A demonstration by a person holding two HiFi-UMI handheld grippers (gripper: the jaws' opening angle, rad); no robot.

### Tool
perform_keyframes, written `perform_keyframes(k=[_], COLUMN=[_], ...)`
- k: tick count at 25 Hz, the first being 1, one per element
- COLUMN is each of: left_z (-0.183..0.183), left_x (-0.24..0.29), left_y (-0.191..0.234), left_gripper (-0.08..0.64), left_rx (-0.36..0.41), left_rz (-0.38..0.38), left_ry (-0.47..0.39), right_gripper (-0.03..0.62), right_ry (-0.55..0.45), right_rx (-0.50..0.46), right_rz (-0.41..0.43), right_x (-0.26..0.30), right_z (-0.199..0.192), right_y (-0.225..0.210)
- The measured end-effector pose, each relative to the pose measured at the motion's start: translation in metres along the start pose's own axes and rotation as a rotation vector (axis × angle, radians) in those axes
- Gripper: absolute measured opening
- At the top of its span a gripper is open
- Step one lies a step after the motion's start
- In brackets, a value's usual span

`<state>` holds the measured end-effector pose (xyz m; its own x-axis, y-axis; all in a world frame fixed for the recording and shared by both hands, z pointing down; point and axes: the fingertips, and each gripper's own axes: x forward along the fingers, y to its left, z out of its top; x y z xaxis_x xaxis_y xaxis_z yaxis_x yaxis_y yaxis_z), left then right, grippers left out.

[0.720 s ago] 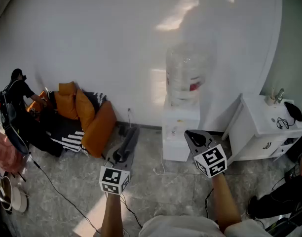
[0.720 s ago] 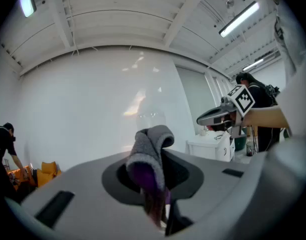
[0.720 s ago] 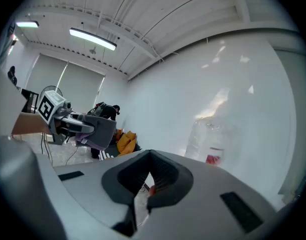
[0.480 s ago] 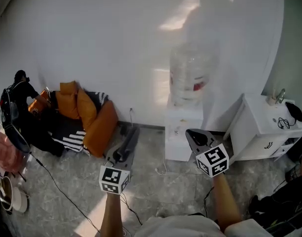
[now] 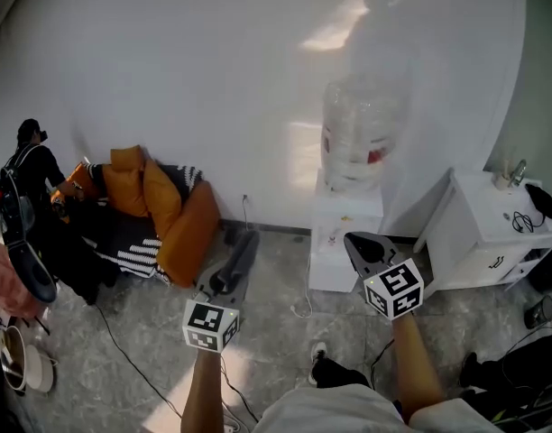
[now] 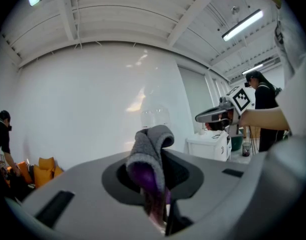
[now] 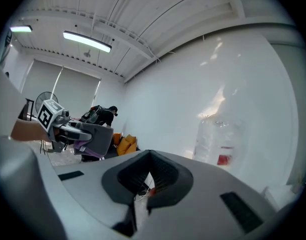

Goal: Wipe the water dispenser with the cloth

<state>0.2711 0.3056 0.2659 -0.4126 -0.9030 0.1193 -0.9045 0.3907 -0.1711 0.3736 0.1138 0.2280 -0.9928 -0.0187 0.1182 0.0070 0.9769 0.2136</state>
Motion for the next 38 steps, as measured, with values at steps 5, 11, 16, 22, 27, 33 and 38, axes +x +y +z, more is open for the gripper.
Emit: perform_keyframes(k=[5, 11, 16, 22, 27, 33, 38], left_z=[-0.011, -0.027, -0.03, -0.04, -0.06, -0.092, -0.141], left_x=[0.034, 0.102, 0.176, 0.26, 0.317, 0.38, 0.431], left_y=[0.028, 0.087, 0.139, 0.177, 0.192, 0.206, 0.22], left_gripper=[0.071, 0.071, 0.071, 0.071, 0.071, 0.071, 0.071], left_rx=[-0.023, -0.062, -0.08, -0.079, -0.097, -0.117, -0.149], left_rz=[-0.01, 0.001, -0.006, -0.04, -0.088, -0.172, -0.286], left_ry=[0.001, 0.016, 0.038, 0.077, 0.131, 0.194, 0.26], right_gripper=[0.015, 0.015, 0.015, 0.015, 0.014, 0.015, 0.015], right_ry=[0.004, 0.03, 0.047, 0.097, 0.137, 0.224, 0.289], right_rx=[-0.011, 0.01, 0.056, 0.084, 0.126, 0.149, 0.186], right_rz=[-0.028, -0.071, -0.064, -0.034, -0.051, -0.077, -0.172], right_x=[0.042, 0.12, 0.197, 0.276, 0.311, 0.349, 0.376], right_z=[-0.005, -0.029, -0.044, -0.067, -0.092, -0.131, -0.16], right_y=[-0.02, -0.062, -0.096, -0.13, -0.153, -0.171, -0.183])
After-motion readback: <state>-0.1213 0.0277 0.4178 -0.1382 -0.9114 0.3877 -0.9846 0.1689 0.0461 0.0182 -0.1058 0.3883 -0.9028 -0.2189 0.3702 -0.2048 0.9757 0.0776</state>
